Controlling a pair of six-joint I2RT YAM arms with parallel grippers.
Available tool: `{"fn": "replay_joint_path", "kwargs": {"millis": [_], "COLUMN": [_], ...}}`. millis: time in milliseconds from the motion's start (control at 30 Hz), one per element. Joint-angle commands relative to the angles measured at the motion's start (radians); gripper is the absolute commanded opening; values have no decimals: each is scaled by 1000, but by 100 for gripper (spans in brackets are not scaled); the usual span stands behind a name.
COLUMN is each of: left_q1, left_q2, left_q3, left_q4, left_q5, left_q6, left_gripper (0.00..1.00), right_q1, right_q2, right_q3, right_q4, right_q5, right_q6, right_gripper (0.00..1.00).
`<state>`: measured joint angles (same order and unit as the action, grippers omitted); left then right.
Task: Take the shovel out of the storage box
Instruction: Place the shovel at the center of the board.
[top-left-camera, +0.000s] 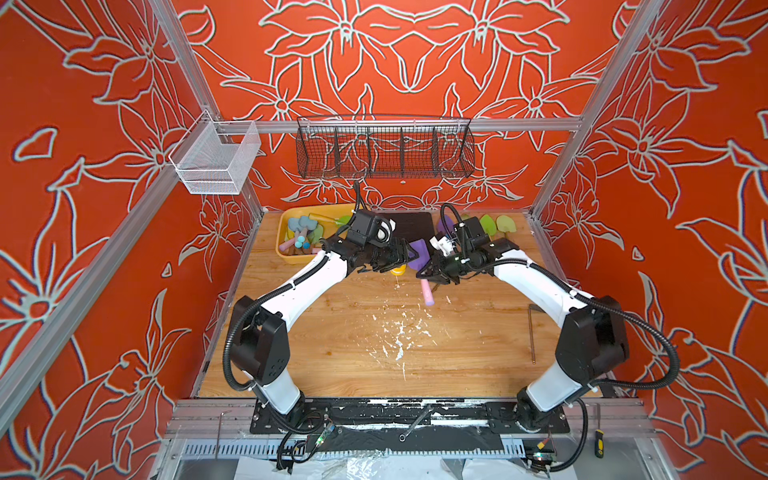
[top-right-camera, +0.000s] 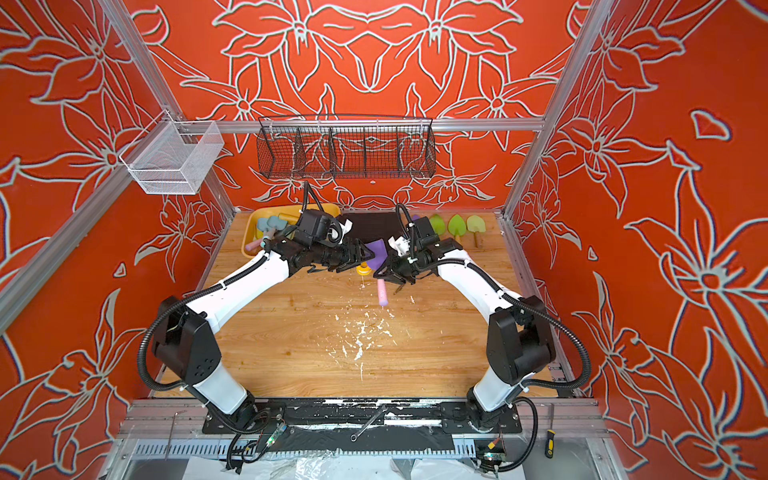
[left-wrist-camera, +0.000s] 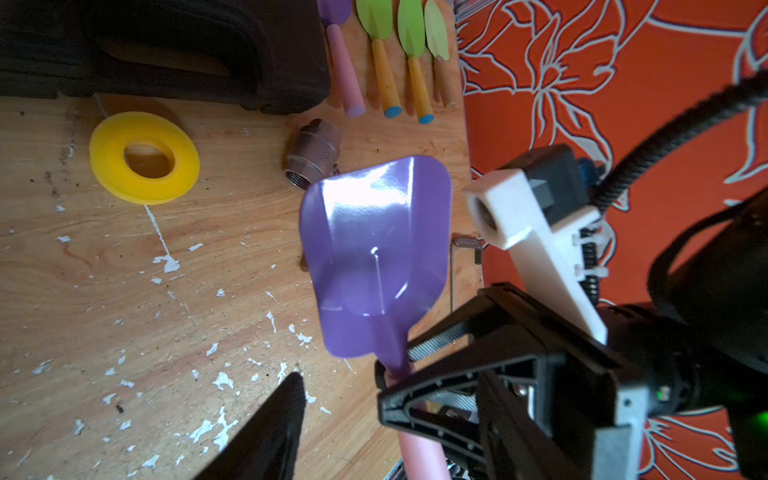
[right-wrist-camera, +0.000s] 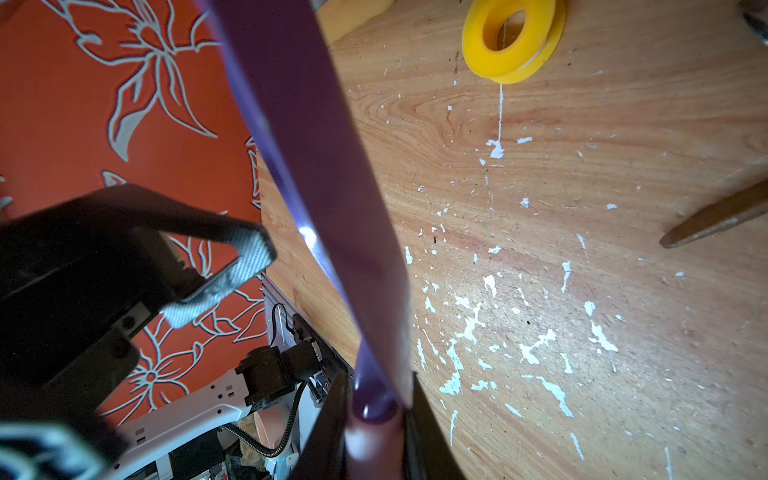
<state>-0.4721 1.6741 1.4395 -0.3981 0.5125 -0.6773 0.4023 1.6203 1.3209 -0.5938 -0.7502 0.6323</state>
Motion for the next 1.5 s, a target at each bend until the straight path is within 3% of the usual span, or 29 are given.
{"fn": "replay_joint_path", "kwargs": {"millis": [0,333,600,900,1033,1333,1467], "left_q1": [4,15,21,27,29,29,29], "left_q2": [16,75,65,59,62,61,48], "left_q3": [4,-9,-87,-91,-77,-91,-93], "left_q4": [39,121,217,192,148,168,164], "left_q5": [-13,32,49,23,-5,-39,-67], "left_q6": [4,8,-4,10,9,-52,-67], "left_gripper": [64,52,32,4,0,0,0], "right_q1": [-1,0,0,0,1,0,1], "right_q2": [-43,-51,-45,-29,-23,-23,-25], "right_q3": [-21,-38,-43,-27,-1,1,0], "right_q4": [28,46,80,41,-38,-81,-83], "right_q5": [-34,-72,-139,-162,-113,-64,-51], "right_q6": [8,24,48,27,-1,-19,-21], "right_gripper": [0,0,0,1,21,35,46]}}
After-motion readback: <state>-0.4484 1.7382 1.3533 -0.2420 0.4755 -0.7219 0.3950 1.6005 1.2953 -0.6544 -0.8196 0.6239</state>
